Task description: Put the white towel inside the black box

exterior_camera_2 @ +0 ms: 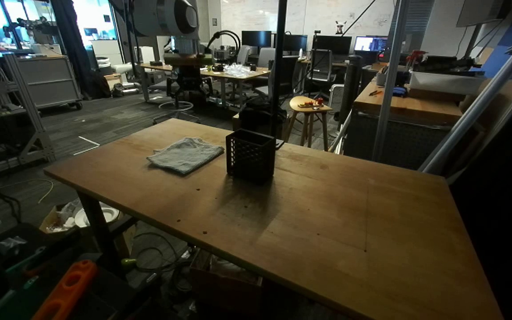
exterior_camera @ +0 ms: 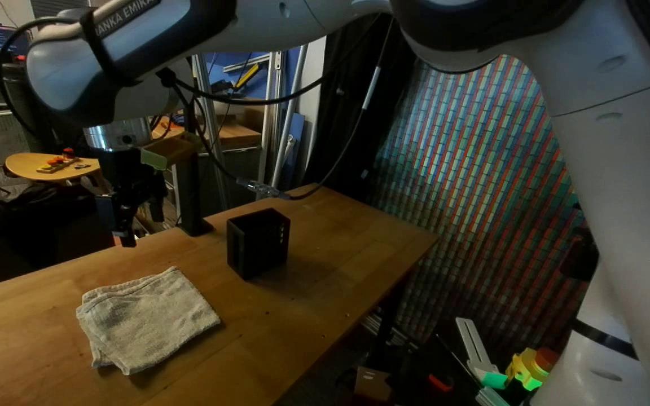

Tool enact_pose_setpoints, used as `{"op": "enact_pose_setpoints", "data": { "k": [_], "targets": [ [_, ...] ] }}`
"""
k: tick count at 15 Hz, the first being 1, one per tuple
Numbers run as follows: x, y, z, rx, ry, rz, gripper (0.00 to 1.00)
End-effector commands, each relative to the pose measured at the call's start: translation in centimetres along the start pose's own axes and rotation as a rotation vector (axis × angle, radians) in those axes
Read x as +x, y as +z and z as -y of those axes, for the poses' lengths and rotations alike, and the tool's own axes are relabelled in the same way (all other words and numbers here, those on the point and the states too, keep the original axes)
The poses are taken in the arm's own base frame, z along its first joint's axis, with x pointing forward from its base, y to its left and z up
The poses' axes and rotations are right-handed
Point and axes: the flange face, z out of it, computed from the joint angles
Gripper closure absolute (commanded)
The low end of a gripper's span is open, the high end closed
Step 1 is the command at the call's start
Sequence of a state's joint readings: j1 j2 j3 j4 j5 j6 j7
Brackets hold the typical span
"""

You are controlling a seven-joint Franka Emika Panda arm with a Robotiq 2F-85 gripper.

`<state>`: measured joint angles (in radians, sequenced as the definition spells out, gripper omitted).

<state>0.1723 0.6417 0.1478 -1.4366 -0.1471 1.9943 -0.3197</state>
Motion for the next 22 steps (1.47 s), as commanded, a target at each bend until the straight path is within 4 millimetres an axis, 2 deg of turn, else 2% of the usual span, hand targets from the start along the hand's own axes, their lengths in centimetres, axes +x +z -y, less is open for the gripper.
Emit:
{"op": "enact_pose_setpoints", "data": {
  "k": [1, 7, 17, 21, 22],
  "targets": [
    [1.5, 2.1, -2.6, -0.025, -0.007, -0.020, 0.00],
    [2.7, 7.3, -4.5, -0.028, 0.010, -0.008, 0.00],
    [4.4, 16.3, -3.8, 0.007, 0.038, 0.056, 0.00],
    [4.8, 18.1, -4.2, 0.008, 0.042, 0.053, 0.00],
    [5.0, 18.1, -4.3, 0.006, 0.048, 0.043, 0.25]
  ]
}}
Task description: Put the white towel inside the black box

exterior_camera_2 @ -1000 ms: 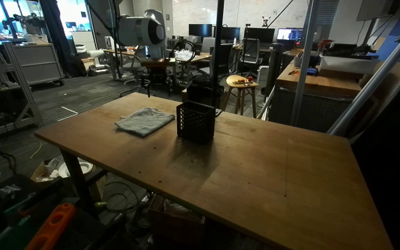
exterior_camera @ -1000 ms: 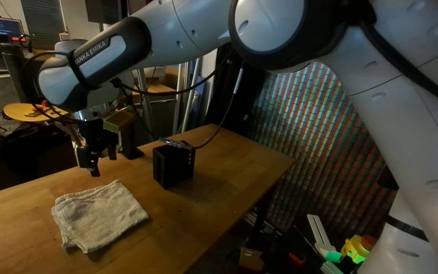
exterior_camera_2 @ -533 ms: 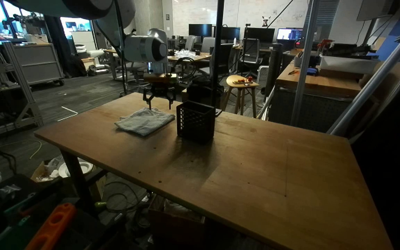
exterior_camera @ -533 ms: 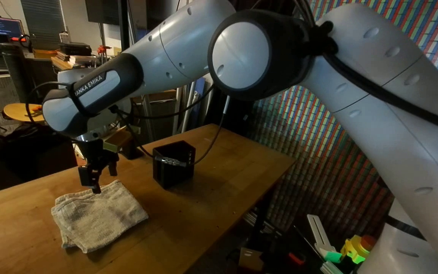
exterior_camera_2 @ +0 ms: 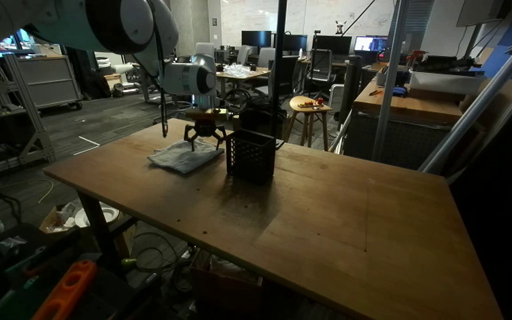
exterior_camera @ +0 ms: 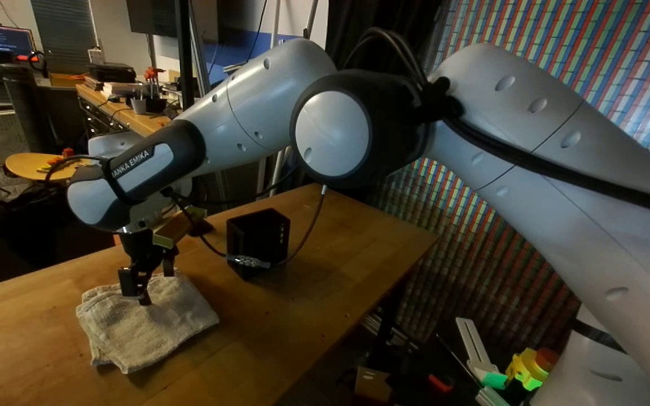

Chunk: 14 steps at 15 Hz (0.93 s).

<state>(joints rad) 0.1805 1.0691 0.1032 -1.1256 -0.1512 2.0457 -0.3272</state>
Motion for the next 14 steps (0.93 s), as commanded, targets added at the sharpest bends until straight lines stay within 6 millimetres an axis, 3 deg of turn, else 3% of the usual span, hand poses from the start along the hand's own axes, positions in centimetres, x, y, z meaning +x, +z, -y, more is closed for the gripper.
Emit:
{"op": "enact_pose_setpoints", "data": {
  "k": [1, 7, 10, 11, 14],
  "targets": [
    [1.3, 0.9, -0.5, -0.034, 0.007, -0.020, 0.27],
    [1.9, 0.3, -1.1, -0.038, 0.028, -0.049, 0.72],
    [1.8, -0.9, -1.5, -0.038, 0.028, -0.053, 0.94],
    [1.8, -1.3, -1.5, -0.039, 0.028, -0.052, 0.99],
    [1.5, -3.7, -1.1, -0.040, 0.028, -0.049, 1.00]
  ]
}}
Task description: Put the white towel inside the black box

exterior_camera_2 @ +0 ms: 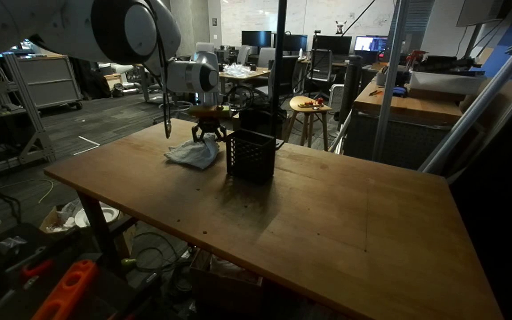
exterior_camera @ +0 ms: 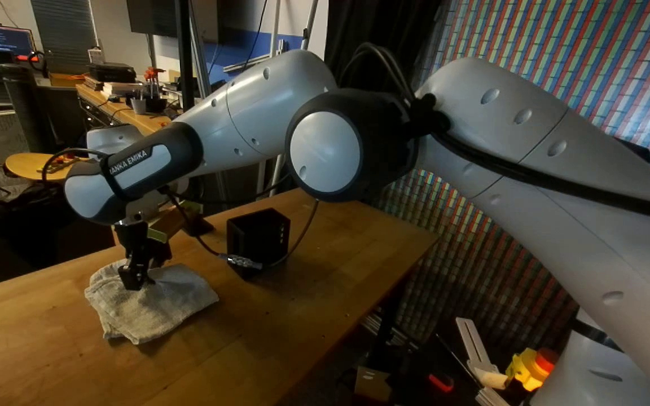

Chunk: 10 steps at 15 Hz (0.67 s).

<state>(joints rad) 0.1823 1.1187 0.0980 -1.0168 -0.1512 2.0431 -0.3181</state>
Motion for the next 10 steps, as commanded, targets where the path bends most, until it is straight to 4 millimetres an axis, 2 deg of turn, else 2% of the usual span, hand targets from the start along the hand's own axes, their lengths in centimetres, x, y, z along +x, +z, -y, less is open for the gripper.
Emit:
{"op": "enact_pose_setpoints", "data": {
  "k": [1, 5, 10],
  "targets": [
    [0.2, -3.4, 0.1, -0.018, 0.005, -0.002, 1.00],
    [-0.8, -9.6, 0.8, -0.025, 0.015, 0.002, 1.00],
    [-3.8, -20.4, 1.8, -0.031, 0.047, 0.004, 1.00]
  ]
}}
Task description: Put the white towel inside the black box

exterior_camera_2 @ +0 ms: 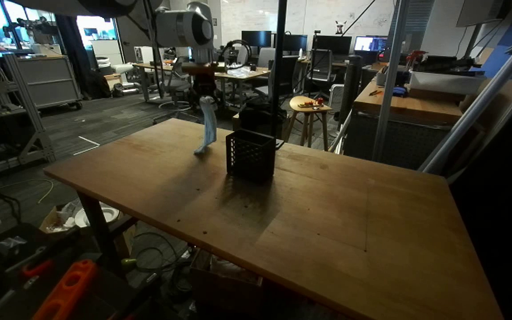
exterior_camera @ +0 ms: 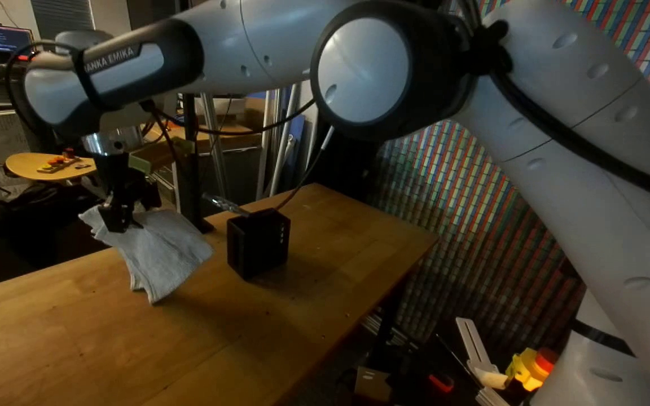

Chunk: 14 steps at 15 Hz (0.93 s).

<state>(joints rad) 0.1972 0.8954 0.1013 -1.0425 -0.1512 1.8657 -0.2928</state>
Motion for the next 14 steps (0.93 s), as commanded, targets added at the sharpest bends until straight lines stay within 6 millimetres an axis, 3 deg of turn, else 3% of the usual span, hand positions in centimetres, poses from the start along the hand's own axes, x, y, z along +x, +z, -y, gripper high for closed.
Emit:
{"op": "enact_pose_setpoints", "data": {
  "k": [1, 4, 7, 11, 14],
  "targets": [
    [-3.5, -7.9, 0.9, -0.004, 0.033, 0.018, 1.00],
    [-6.7, -12.6, 1.4, -0.012, 0.047, 0.034, 1.00],
    [-10.2, -15.0, 0.9, -0.017, 0.083, 0.049, 1.00],
    [-14.8, -16.0, -0.7, -0.033, 0.163, 0.064, 1.00],
    [-17.6, -15.2, -2.7, -0.033, 0.193, 0.085, 1.00]
  ]
}}
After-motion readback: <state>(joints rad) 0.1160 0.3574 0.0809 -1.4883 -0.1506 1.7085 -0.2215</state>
